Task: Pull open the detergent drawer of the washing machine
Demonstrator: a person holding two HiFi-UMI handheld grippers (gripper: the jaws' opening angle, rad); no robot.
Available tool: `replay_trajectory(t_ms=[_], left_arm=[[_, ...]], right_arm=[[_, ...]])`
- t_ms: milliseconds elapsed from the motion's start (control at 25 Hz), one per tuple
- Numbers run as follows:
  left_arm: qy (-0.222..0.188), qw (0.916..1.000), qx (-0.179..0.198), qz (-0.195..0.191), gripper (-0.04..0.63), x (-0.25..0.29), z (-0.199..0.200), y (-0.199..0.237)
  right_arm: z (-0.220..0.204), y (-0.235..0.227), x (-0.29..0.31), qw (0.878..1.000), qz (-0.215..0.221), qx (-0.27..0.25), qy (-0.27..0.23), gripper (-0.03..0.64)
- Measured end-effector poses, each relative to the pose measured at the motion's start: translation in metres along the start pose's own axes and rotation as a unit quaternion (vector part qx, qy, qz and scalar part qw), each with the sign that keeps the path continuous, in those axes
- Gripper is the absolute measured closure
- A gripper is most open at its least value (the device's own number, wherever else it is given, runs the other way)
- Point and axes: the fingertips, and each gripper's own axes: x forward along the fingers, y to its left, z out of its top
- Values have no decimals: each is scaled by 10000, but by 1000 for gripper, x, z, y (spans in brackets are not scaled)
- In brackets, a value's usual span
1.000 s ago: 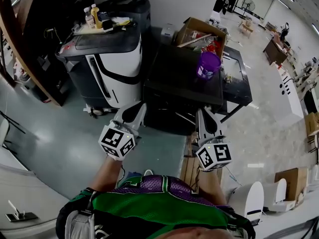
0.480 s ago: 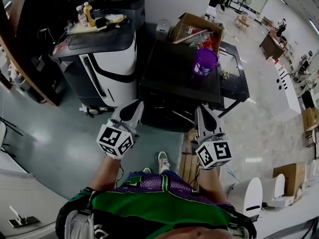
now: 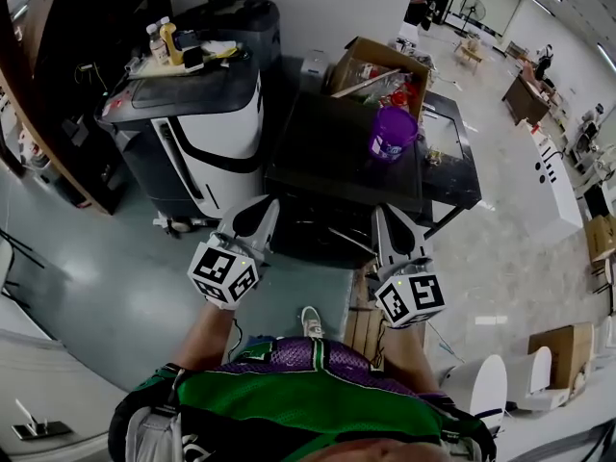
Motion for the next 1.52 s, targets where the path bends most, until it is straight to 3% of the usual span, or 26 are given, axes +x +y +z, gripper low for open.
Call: replay_trajectory(t_ms=[280,520,720,960,1120,1280,1520], left_arm=[[-48,9999,-27,-146,562,15,-4,-7],[-64,9974,-435,-569,319,31,-13,-14],[-81,9964,-600,-586,224,47,-23,-15],[-21,9937,-951,-592,204,62,-36,-9],[15,9862,-1569,-538,204,68,-60,2],[165,9821,-1827,-419,204,72,-90,10],[511,9698,-2369,-290,204,78,-139,24]], right_arm=[[-4,-13,2,10000,31,45,1,614],[-5,-22,10,10000,14,67,-22,614],[-10,-32,10,9999,60,69,-42,614],[-13,-41,19,9998,144,93,-43,614],[-19,-44,28,9996,250,100,-3,614],[-25,-49,36,9994,321,95,15,614],[-38,-56,52,9991,385,156,53,614]])
